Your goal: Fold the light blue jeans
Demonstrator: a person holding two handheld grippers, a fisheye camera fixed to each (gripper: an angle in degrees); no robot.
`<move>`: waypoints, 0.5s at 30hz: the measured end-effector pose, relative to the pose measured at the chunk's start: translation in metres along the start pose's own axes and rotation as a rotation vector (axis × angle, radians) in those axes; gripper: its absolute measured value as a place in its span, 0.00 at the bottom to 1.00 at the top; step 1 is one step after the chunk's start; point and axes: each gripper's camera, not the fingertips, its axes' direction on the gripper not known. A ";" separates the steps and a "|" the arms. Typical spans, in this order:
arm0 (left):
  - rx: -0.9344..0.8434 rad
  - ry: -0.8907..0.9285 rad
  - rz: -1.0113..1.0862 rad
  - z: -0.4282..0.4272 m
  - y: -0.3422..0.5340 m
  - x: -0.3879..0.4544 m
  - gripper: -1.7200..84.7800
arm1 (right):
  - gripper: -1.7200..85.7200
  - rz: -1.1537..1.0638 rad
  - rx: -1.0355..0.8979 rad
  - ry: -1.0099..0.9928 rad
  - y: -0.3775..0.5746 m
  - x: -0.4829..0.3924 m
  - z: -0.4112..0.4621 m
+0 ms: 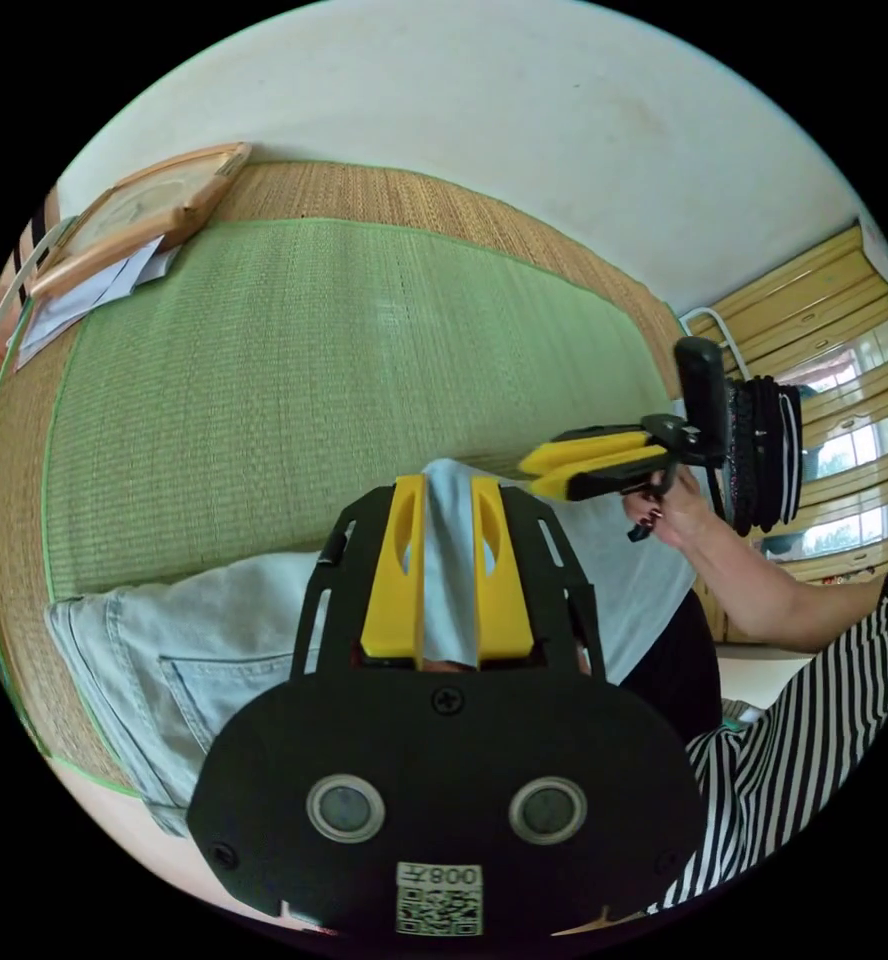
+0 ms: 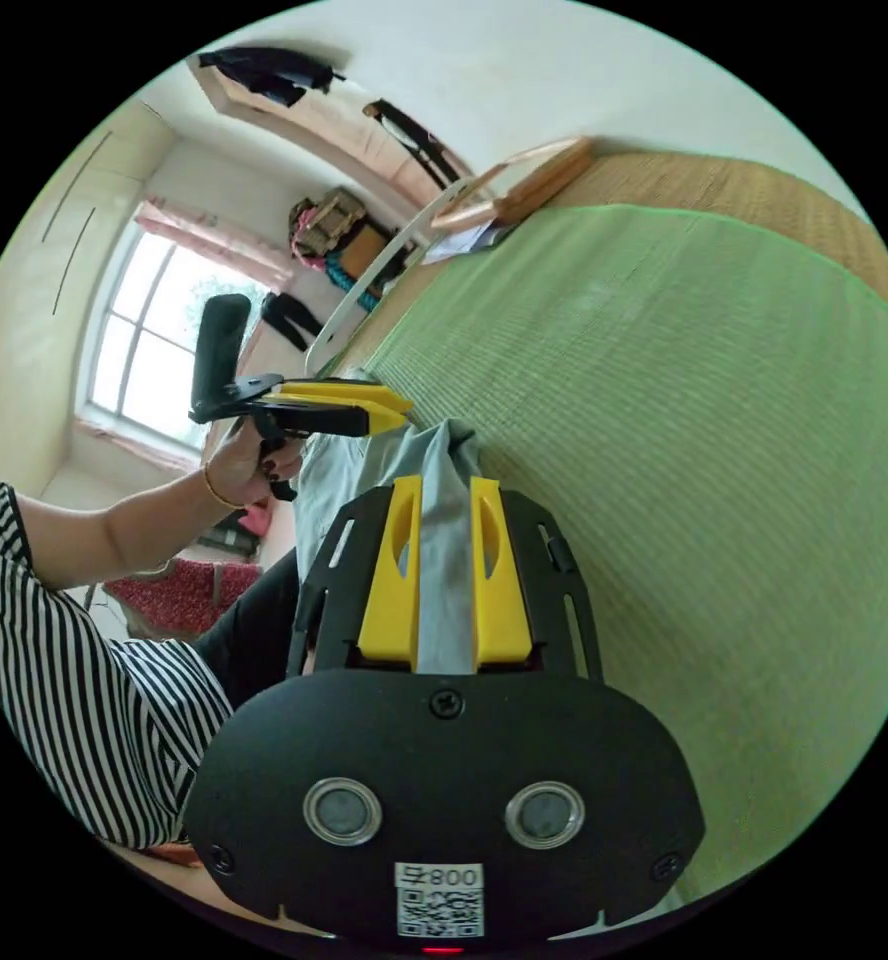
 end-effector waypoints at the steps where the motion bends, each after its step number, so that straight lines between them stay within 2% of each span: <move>1: 0.006 0.029 -0.004 -0.009 0.002 -0.007 0.11 | 0.11 0.004 -0.047 -0.022 -0.013 -0.002 0.014; 8: -0.006 0.188 0.010 -0.050 0.011 -0.010 0.13 | 0.10 -0.067 -0.007 0.024 -0.023 -0.064 0.029; 12: -0.103 0.092 0.009 -0.052 0.015 -0.006 0.10 | 0.10 -0.103 -0.020 0.031 -0.034 -0.094 0.044; 13: -0.123 0.023 -0.006 -0.055 0.018 -0.007 0.07 | 0.10 -0.103 -0.039 0.034 -0.038 -0.099 0.049; 15: -0.132 0.016 -0.011 -0.062 0.021 -0.010 0.05 | 0.10 -0.086 -0.047 0.021 -0.043 -0.101 0.052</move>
